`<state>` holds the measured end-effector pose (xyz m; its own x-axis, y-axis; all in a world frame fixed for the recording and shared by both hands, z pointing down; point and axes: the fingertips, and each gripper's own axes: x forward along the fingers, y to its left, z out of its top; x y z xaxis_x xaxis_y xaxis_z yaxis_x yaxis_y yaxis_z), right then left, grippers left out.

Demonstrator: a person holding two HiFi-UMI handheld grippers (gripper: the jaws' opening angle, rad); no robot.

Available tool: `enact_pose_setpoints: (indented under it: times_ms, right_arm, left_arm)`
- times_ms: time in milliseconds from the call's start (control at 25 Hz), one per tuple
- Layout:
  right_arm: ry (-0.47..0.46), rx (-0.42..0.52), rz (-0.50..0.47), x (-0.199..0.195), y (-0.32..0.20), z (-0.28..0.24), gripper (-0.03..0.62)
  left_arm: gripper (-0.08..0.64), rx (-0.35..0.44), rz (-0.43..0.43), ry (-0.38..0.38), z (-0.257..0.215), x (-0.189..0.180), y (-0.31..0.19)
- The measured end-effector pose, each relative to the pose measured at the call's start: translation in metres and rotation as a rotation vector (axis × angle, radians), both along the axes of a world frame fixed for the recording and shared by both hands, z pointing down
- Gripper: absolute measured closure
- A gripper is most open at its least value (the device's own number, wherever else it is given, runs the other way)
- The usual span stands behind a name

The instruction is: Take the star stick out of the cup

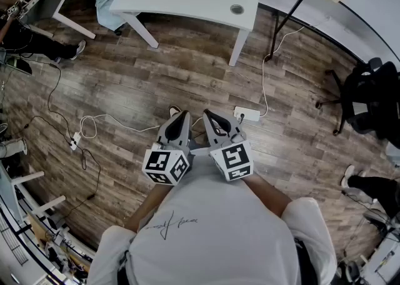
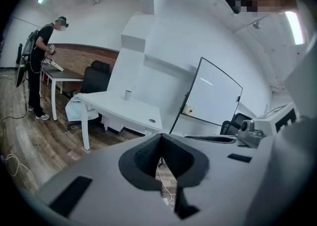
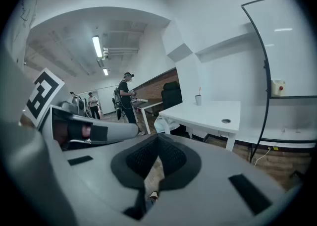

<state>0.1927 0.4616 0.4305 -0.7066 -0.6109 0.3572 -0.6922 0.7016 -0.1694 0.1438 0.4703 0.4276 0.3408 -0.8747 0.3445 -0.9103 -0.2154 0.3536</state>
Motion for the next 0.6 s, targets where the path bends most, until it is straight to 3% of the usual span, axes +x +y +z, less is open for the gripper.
enact_pose_setpoints:
  times_ms: [320,600]
  right_arm:
    - [-0.056,-0.027,0.088,0.005,-0.011,0.002,0.583]
    - [-0.060,-0.012,-0.035,-0.028,0.004,-0.004,0.583]
  left_arm:
    - [0.557,0.018,0.047,-0.074,-0.011,-0.002,-0.004]
    - [0.557,-0.012,0.020,-0.070,-0.008,-0.016,0.005]
